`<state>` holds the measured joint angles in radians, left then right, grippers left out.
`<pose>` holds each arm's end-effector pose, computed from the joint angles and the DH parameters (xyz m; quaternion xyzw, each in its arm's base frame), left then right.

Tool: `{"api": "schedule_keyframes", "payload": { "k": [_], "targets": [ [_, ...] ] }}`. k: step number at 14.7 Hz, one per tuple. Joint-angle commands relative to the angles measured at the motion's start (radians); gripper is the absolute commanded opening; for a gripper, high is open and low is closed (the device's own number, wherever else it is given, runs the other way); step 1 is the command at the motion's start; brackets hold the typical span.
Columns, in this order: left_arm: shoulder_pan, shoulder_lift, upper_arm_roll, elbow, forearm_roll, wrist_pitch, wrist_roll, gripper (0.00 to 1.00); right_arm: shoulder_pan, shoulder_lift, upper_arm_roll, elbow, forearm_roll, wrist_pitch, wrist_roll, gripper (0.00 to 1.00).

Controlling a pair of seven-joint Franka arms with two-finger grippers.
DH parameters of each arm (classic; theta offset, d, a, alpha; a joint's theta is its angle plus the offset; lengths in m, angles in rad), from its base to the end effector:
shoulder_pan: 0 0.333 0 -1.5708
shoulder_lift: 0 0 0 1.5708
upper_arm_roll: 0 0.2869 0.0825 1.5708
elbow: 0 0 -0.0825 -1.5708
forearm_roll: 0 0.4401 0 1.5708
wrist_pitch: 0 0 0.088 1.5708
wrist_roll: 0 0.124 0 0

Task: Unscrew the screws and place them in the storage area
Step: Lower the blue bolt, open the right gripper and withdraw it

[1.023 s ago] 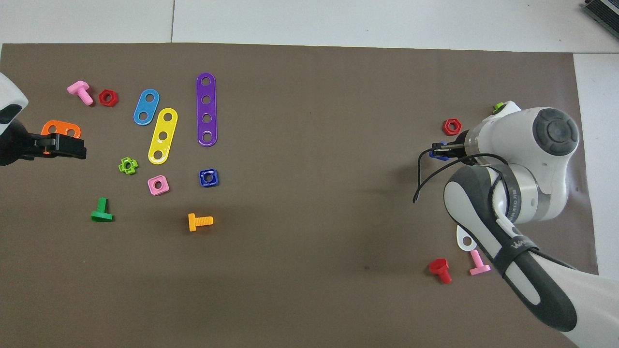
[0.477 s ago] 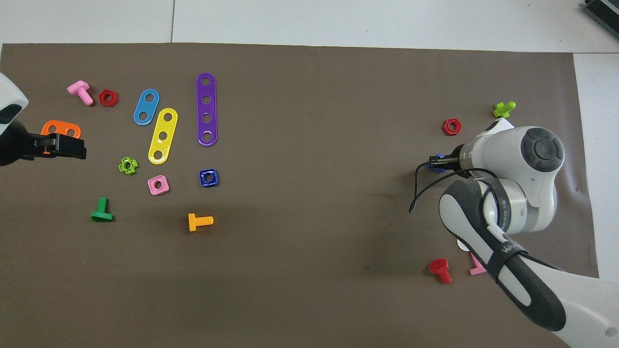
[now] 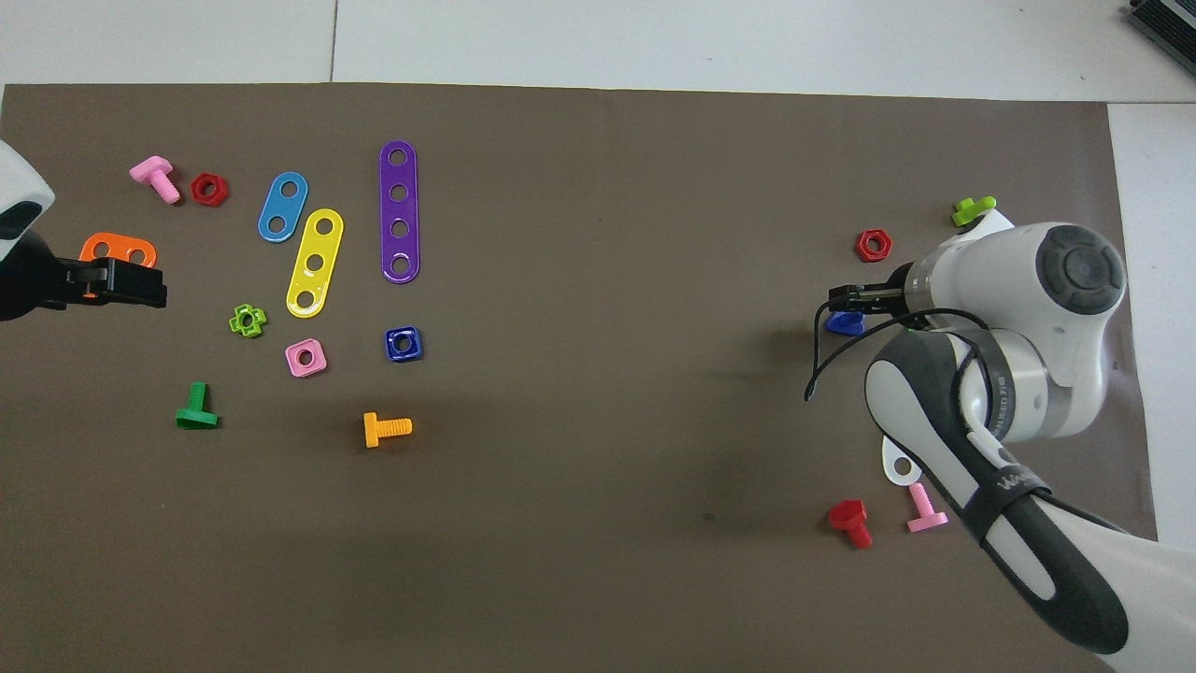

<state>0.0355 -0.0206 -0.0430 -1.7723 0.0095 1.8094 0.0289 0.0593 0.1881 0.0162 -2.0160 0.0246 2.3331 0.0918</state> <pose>0.6193 -0.0038 0.5048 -0.9994 0.0192 -0.0288 0.0054 0.6396 0.0490 0.2938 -0.9977 0.0163 -0.0633 0.0163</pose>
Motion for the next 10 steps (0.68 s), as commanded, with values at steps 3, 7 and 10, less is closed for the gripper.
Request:
{"api": "schedule_keyframes", "payload": {
  "k": [3, 7, 10],
  "targets": [
    [0.011, -0.024, -0.006, -0.021, 0.014, -0.004, 0.014, 1.00, -0.003, -0.123, -0.045, 0.192, -0.005, -0.309, 0.059, 1.00],
    [0.011, -0.024, -0.006, -0.021, 0.014, -0.004, 0.014, 1.00, -0.019, -0.182, -0.090, 0.348, -0.021, -0.583, 0.051, 1.00],
    [0.011, -0.024, -0.006, -0.021, 0.014, -0.004, 0.014, 1.00, -0.041, -0.185, -0.090, 0.502, -0.031, -0.805, 0.046, 1.00]
  ]
}}
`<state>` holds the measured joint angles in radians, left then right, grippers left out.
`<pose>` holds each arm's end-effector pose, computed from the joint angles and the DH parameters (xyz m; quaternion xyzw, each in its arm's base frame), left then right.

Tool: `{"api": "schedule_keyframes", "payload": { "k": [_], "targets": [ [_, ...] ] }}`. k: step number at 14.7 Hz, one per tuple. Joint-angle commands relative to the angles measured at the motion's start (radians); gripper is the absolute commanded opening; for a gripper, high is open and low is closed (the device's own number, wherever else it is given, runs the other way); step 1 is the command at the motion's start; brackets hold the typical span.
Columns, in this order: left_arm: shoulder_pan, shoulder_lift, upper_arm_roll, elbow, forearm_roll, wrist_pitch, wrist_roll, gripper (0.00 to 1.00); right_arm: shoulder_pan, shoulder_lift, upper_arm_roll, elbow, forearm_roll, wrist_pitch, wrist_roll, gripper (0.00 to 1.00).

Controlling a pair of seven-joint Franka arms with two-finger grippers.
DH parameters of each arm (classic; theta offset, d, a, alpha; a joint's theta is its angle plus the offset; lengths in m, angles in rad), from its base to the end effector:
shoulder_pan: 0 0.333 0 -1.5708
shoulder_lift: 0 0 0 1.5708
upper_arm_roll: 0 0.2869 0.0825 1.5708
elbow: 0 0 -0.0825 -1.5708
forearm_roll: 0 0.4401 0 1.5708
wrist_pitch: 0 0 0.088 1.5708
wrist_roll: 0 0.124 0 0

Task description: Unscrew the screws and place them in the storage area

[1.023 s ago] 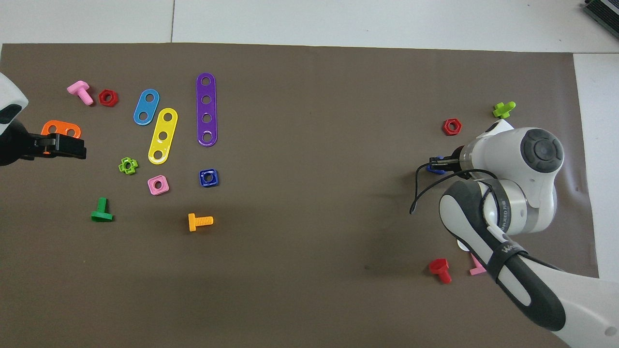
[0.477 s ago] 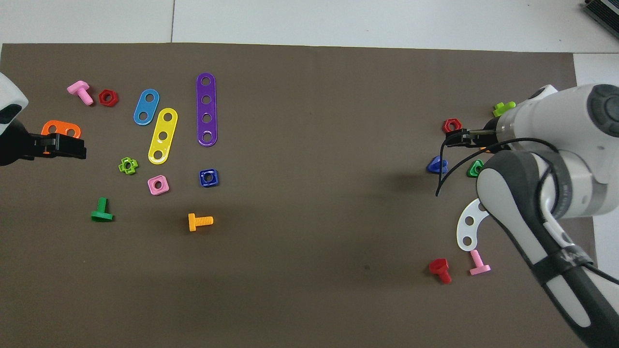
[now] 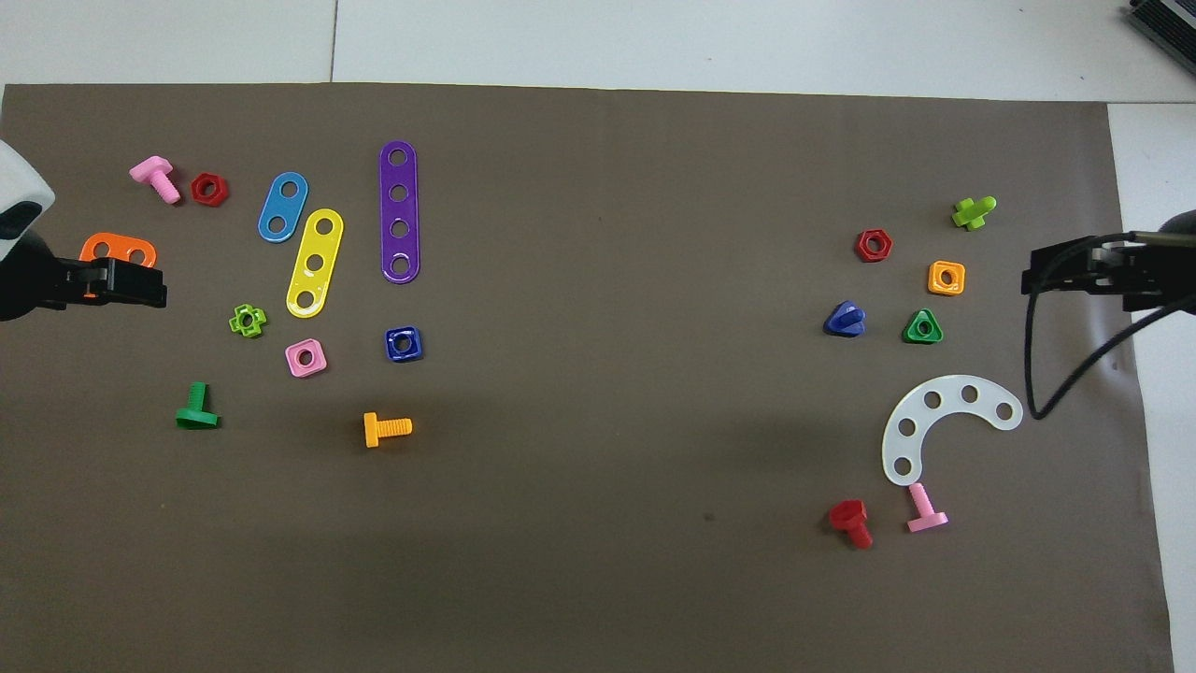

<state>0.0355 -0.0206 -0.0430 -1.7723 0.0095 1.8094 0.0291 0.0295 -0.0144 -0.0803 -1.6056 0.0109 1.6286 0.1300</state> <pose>0.6193 -0.0038 0.5048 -0.9994 0.0193 -0.0288 0.0054 0.6119 -0.0301 0.5739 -0.9957 0.0905 -0.0184 0.0068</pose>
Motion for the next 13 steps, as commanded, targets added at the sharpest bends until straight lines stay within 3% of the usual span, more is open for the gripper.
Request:
{"api": "schedule_keyframes", "payload": {
  "k": [1, 3, 13],
  "targets": [
    [0.011, -0.024, -0.006, -0.021, 0.014, -0.004, 0.014, 1.00, -0.011, 0.010, 0.008, 0.072, -0.015, -0.096, 0.017, 1.00],
    [0.011, -0.024, -0.006, -0.021, 0.014, -0.005, 0.014, 1.00, -0.017, -0.019, 0.008, 0.030, -0.006, -0.108, 0.008, 1.00],
    [0.011, -0.024, -0.006, -0.021, 0.014, -0.004, 0.014, 1.00, -0.002, -0.018, 0.010, 0.039, -0.031, -0.118, -0.004, 1.00]
  ]
}}
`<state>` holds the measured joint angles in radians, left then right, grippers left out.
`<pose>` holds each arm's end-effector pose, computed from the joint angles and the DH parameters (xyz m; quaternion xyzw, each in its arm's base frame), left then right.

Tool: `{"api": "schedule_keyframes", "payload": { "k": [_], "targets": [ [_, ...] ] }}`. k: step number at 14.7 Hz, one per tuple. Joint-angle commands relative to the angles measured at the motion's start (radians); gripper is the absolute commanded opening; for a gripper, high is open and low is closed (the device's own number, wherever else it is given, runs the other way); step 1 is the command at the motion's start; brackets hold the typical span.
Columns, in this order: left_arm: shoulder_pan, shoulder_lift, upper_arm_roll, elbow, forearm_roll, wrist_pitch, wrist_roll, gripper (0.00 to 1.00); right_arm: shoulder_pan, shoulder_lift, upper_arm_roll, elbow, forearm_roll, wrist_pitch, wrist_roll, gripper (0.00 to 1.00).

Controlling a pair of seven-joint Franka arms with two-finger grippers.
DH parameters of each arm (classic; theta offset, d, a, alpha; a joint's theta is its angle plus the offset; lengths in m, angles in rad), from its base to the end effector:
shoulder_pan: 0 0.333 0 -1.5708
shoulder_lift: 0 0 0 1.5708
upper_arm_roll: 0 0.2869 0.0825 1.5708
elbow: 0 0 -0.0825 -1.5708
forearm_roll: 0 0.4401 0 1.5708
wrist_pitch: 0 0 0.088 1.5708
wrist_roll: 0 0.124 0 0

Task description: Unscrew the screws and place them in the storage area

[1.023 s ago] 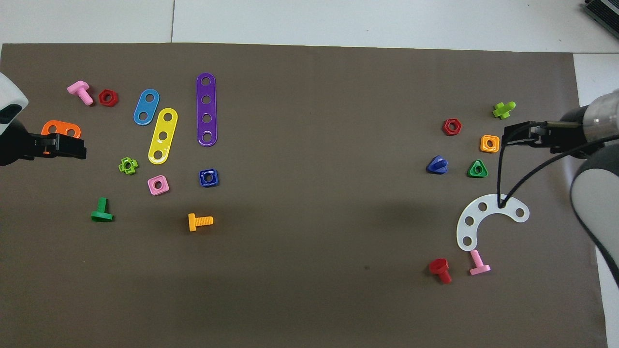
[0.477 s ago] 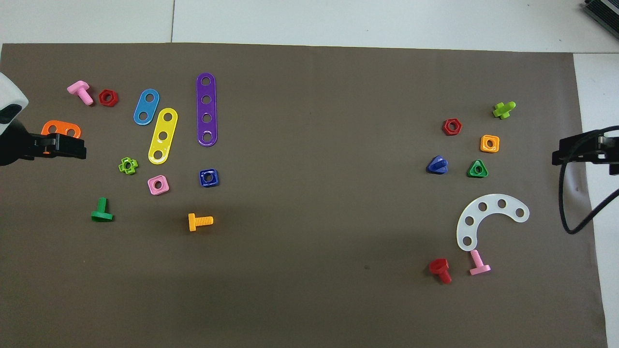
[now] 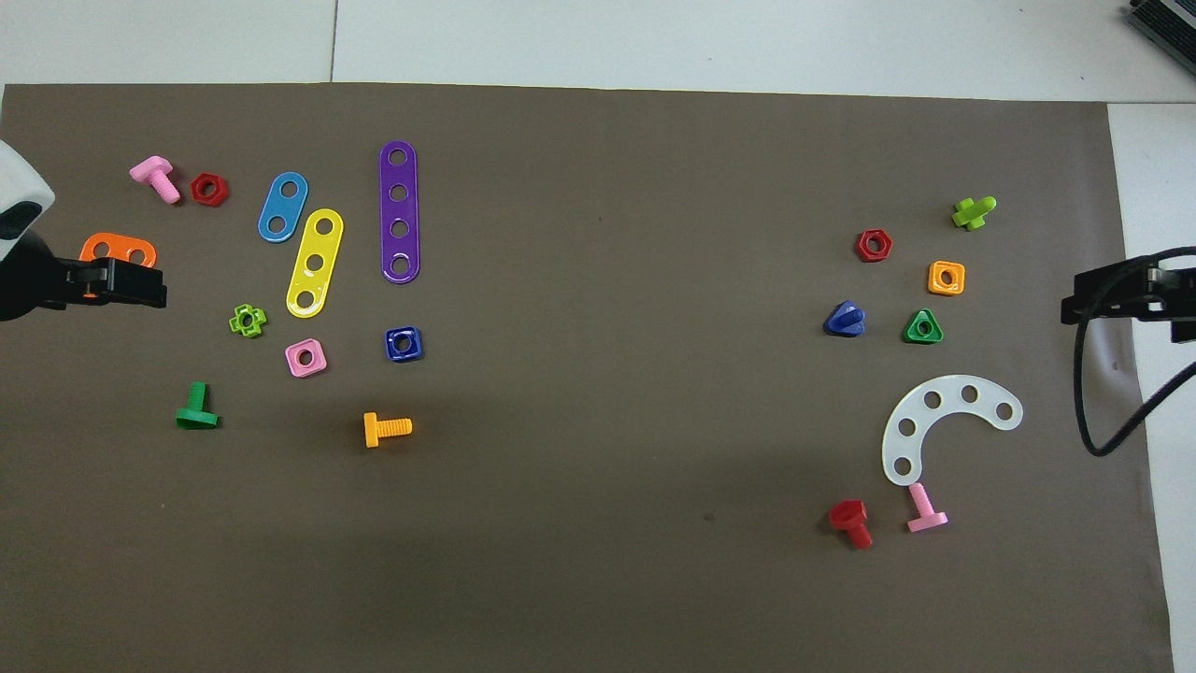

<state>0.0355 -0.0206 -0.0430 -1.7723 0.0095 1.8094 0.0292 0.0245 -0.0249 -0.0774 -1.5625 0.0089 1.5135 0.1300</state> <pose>0.6193 -0.0038 0.5048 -0.9994 0.0193 -0.0288 0.0054 0.5967 -0.0309 0.5928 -0.9958 0.0911 0.0123 0.0049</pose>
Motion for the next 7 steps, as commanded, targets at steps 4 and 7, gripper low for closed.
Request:
{"api": "schedule_keyframes", "payload": {
  "k": [4, 7],
  "targets": [
    [0.011, -0.024, -0.006, -0.021, 0.014, -0.004, 0.012, 1.00, 0.031, -0.003, 0.004, 0.002, -0.064, 0.030, -0.006, 1.00],
    [0.011, -0.024, -0.006, -0.021, 0.014, -0.013, 0.014, 1.00, 0.032, -0.004, 0.002, 0.002, -0.056, 0.030, -0.006, 1.00]
  ]
}}
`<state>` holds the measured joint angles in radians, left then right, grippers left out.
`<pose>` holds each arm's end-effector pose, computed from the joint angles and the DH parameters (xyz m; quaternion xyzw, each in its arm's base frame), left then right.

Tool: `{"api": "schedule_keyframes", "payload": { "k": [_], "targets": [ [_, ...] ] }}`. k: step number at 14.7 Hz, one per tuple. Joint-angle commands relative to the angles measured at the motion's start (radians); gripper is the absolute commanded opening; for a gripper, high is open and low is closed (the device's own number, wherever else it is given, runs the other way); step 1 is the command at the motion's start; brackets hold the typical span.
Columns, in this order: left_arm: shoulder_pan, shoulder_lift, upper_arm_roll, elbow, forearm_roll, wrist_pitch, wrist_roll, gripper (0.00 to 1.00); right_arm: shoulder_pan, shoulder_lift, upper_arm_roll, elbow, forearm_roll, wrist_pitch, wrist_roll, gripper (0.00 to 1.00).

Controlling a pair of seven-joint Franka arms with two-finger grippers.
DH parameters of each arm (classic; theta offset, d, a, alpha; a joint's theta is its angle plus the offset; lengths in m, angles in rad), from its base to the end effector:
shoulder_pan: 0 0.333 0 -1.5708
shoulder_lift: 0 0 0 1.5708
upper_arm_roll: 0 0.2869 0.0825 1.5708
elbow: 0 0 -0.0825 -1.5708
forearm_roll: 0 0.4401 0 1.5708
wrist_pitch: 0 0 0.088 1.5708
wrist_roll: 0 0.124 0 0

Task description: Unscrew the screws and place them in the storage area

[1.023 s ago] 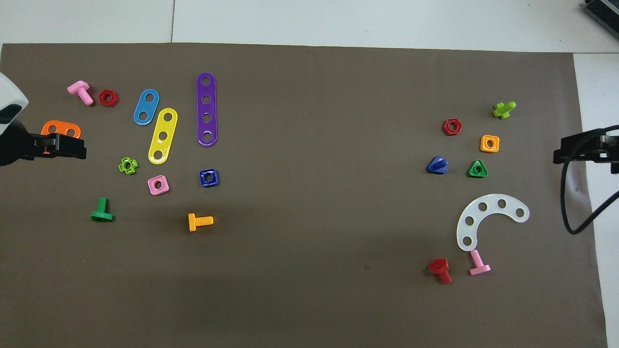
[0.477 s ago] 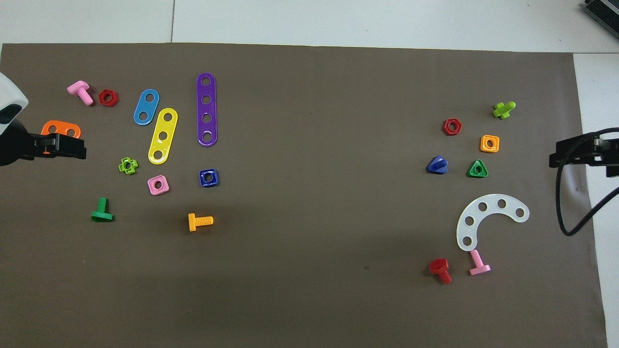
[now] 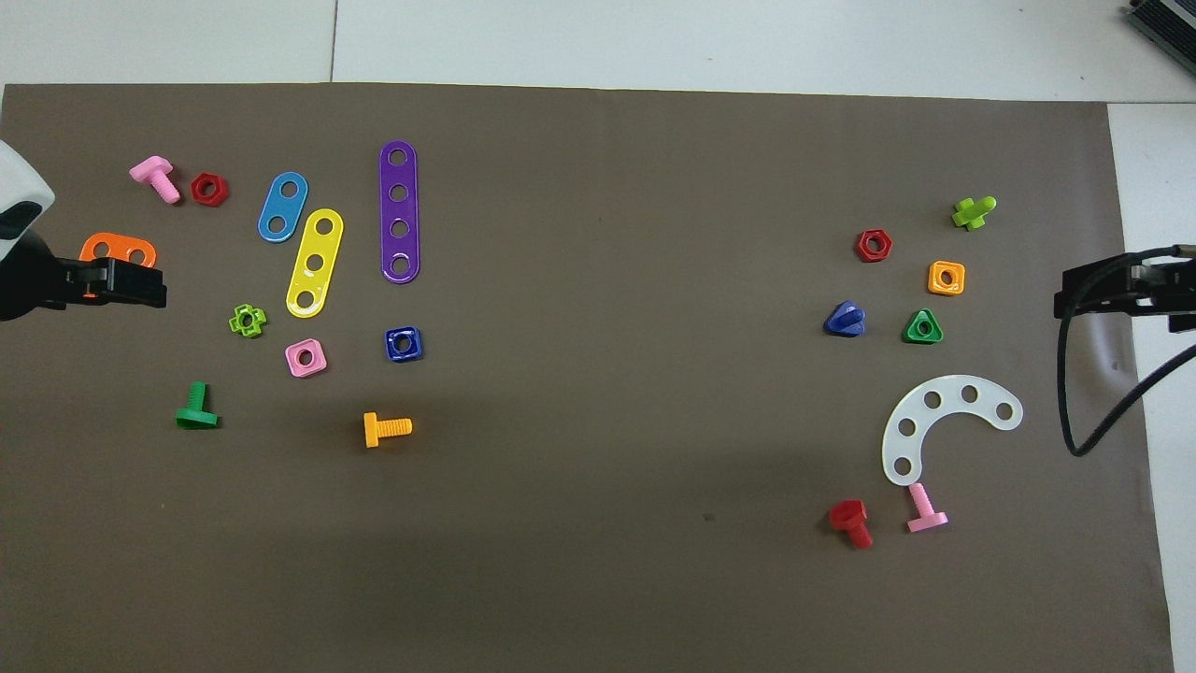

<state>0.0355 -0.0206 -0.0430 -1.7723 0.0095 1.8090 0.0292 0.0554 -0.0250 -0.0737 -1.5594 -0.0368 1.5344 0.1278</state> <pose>0.6193 -0.0038 0.5047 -0.9994 0.0193 -0.0286 0.0054 0.5999 -0.0161 0.5964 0.9971 -0.0736 0.0009 0.0174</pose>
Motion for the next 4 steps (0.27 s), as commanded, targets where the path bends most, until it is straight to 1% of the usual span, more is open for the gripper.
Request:
{"api": "schedule_keyframes", "payload": {
  "k": [1, 4],
  "targets": [
    [0.009, -0.024, -0.006, -0.021, 0.014, -0.010, 0.014, 1.00, 0.000, -0.004, -0.001, -0.001, -0.006, 0.009, -0.004, 1.00],
    [0.006, -0.024, -0.008, -0.022, 0.014, -0.014, 0.012, 1.00, -0.003, -0.006, -0.001, -0.001, -0.005, 0.010, -0.004, 1.00]
  ]
}}
